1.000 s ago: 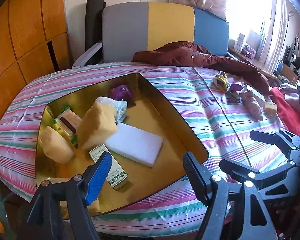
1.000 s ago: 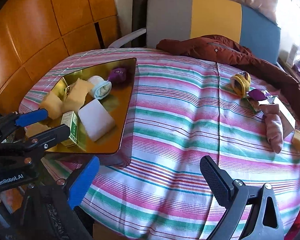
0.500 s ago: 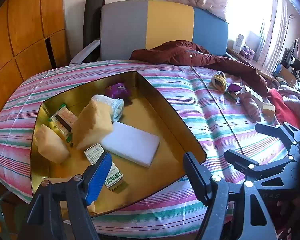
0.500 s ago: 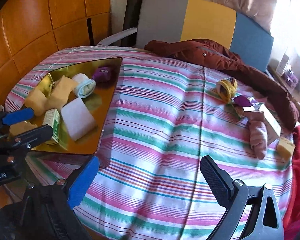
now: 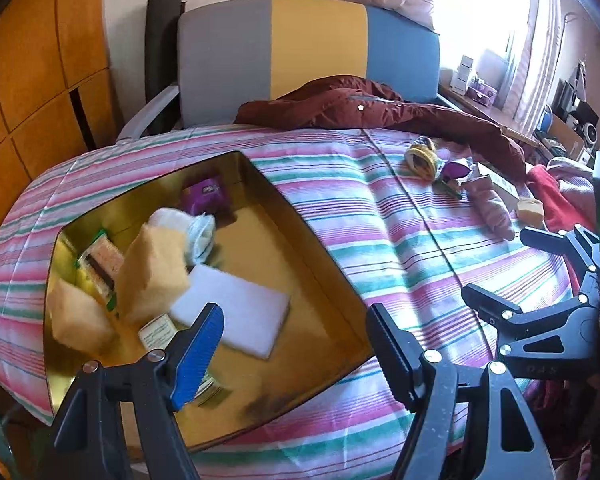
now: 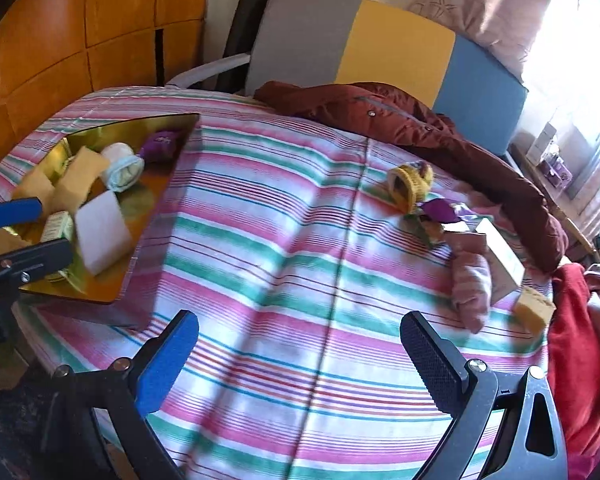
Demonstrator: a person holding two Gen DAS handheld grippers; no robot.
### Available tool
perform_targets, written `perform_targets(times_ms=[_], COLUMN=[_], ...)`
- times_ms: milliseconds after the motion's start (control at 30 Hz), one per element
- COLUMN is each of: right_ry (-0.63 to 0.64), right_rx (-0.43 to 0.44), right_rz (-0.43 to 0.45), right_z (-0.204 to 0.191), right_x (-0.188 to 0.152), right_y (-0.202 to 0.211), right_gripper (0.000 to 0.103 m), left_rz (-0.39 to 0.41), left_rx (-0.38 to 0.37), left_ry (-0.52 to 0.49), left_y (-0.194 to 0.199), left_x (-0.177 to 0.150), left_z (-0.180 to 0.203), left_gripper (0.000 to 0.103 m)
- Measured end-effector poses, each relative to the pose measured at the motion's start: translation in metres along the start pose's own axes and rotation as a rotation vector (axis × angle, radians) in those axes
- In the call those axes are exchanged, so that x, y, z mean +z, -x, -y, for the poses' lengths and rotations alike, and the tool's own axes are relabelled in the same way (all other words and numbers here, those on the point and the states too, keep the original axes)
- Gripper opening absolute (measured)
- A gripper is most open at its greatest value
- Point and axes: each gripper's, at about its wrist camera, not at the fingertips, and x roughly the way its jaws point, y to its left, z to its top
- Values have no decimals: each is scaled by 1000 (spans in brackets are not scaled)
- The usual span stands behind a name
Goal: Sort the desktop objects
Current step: 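Move both tools away from the tray back toward the remaining bed items, then grasp the yellow knit item with the left tool while the right tool grasps the white medicine box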
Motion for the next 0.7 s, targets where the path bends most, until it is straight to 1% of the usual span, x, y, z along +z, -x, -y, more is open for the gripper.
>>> perform_targets(times_ms=[200, 300, 367, 567, 700], right_ry=[-11, -45, -76, -223, -311], right_rx=[-44, -44, -39, 2, 7], right_rz=[-25, -45, -57, -87, -86], right_z=[27, 47, 62, 124, 165], right_x=[1, 0, -1, -9, -12], right_y=[-8, -12, -13, -13, -14], right_gripper=[101, 101, 101, 101, 101], left_rz=[-6, -8, -11, -24, -40], left_rx=[-23, -40, -51, -94, -127], left_ry=[-36, -57, -70, -98, -112], left_y=[-10, -16, -21, -34, -45], left_x=[13, 21, 25, 38, 47], left_z=[18, 30, 37, 58, 72], left_gripper=[74, 74, 74, 74, 74])
